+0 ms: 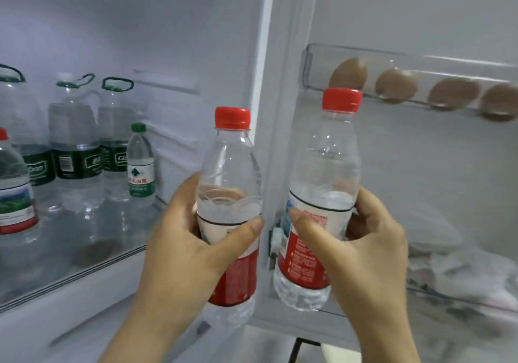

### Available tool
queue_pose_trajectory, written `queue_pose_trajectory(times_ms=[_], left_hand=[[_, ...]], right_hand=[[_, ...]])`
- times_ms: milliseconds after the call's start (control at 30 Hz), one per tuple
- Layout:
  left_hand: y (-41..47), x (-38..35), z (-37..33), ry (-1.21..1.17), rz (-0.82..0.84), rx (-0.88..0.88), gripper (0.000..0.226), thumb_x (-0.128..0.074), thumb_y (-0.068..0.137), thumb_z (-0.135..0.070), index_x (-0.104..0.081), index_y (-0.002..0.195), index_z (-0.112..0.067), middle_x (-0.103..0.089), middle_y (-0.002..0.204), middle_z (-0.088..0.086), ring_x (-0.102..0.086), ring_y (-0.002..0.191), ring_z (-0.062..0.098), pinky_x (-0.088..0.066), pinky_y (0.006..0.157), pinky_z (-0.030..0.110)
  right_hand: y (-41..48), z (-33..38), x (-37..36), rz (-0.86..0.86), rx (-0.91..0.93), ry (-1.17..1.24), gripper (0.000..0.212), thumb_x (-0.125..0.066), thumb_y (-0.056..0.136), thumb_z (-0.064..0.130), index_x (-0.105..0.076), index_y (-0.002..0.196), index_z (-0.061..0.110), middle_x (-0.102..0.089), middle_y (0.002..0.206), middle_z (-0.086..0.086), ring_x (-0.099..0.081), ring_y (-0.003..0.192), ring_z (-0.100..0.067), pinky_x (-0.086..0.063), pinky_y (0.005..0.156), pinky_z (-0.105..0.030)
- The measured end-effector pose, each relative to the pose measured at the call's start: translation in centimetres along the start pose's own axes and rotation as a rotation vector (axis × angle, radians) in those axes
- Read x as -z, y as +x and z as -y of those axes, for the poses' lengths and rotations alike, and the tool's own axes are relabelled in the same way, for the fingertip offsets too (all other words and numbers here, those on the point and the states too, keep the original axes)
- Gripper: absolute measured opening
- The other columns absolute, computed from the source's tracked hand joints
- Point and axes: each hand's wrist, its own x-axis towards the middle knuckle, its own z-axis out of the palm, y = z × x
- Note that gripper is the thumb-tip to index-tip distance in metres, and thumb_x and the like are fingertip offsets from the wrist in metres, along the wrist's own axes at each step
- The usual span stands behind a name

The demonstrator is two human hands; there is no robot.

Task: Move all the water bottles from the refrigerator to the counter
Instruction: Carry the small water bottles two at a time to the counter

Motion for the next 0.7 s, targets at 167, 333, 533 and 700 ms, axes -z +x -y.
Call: queue_pose_trajectory(times_ms=[167,333,533,700], left_hand=[[-0.5,-4.8,-1.0,-0.083,0.114,-0.012,0.049,-0.085,0.057,-0.035,-0.059,0.089,-0.061,-0.074,0.092,-0.018,-0.072,0.083,0.002,-0.056,0.066,0.021],[-2.0,-11.1,-2.3,-0.167,0.209,-0.011,0.050,-0.090,0.057,-0.032,-0.060,0.086,-0.060,-0.074,0.089,-0.018,-0.071,0.081,0.000,-0.053,0.065,0.018],[-4.3,-18.5,-4.5,-0.215,0.289,-0.048,0.053,-0.089,0.056,-0.040,-0.057,0.089,-0.065,-0.072,0.093,-0.025,-0.067,0.088,-0.008,-0.050,0.067,0.013],[-6.6,-23.7,-5.8,-0.261,0.366,-0.025,0.057,-0.089,0.051,-0.043,-0.054,0.089,-0.067,-0.071,0.091,-0.027,-0.066,0.085,-0.010,-0.049,0.064,0.010]], right_hand=[[-0.5,0.3,5.3,-0.087,0.019,-0.106,0.030,-0.086,0.065,0.013,-0.071,0.085,0.029,-0.075,0.078,0.010,-0.071,0.071,-0.008,-0.058,0.063,-0.024],[-1.2,0.7,11.4,-0.199,0.024,-0.175,0.030,-0.084,0.064,0.015,-0.070,0.080,0.036,-0.074,0.077,0.013,-0.070,0.069,-0.004,-0.052,0.058,-0.015],[-2.2,1.4,19.3,-0.307,0.014,-0.270,0.036,-0.084,0.063,0.012,-0.071,0.082,0.040,-0.074,0.078,0.015,-0.070,0.070,-0.004,-0.052,0.058,-0.014],[-4.0,1.8,25.0,-0.380,-0.033,-0.348,0.039,-0.084,0.064,0.015,-0.071,0.096,0.031,-0.075,0.085,0.013,-0.072,0.078,-0.006,-0.057,0.065,-0.023]])
